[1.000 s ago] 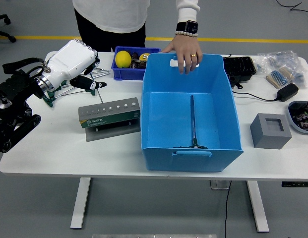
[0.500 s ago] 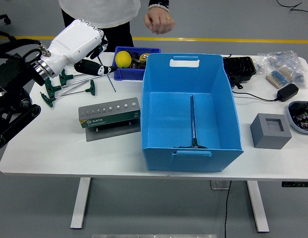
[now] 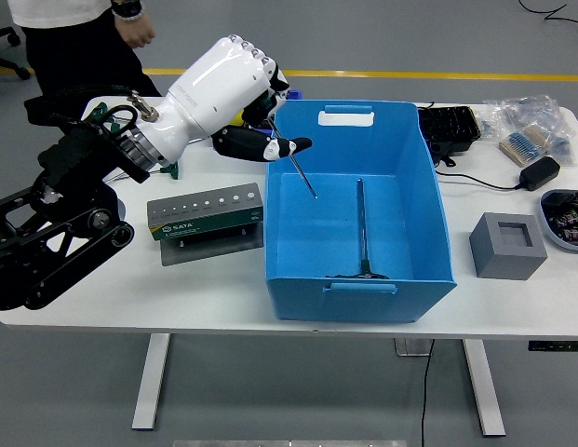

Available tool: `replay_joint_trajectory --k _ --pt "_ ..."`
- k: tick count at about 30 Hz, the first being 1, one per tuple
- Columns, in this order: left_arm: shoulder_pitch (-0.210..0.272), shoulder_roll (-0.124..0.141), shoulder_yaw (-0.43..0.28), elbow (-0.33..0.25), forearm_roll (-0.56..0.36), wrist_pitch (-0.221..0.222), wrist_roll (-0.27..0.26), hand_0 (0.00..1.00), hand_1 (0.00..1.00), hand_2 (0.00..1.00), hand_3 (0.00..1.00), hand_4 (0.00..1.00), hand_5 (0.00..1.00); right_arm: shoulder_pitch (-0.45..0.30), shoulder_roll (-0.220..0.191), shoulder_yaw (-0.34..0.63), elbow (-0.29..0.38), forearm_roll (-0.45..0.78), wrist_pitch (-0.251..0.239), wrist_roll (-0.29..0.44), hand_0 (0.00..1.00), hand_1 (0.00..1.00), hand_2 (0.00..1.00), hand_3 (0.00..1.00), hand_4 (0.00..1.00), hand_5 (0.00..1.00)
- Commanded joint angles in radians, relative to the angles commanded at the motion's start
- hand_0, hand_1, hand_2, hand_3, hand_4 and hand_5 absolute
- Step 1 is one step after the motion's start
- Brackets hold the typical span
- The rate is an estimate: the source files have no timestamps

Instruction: Lift tool from toolbox,place it in box,lift tool from toolbox,place it in box

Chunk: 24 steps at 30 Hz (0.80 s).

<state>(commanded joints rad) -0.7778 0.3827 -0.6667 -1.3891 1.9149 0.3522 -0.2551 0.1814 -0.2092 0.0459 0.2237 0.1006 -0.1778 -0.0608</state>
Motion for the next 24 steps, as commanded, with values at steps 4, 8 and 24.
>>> replay_joint_trajectory --k 4,8,24 --pt "-0.008 -0.051 0.064 0.043 -0.006 0.002 -0.01 0.109 0.002 0.03 0.04 0.801 0.372 0.0 0.0 0.004 0.001 -0.006 -0.001 -0.001 0.725 0.695 0.731 0.586 0.825 0.724" --pt "-0.038 -0.116 0.116 0.107 -0.006 0.006 -0.015 0.109 0.002 0.03 0.04 0.801 0.372 0.005 -0.002 0.015 0.002 -0.026 -0.001 -0.007 0.725 0.695 0.731 0.586 0.825 0.724" --pt "-0.124 -0.307 0.119 0.415 -0.122 -0.088 0.034 0.232 0.203 0.302 0.474 0.797 0.363 0.023 -0.017 0.022 0.005 -0.044 -0.001 -0.009 0.726 0.692 0.731 0.586 0.825 0.724"
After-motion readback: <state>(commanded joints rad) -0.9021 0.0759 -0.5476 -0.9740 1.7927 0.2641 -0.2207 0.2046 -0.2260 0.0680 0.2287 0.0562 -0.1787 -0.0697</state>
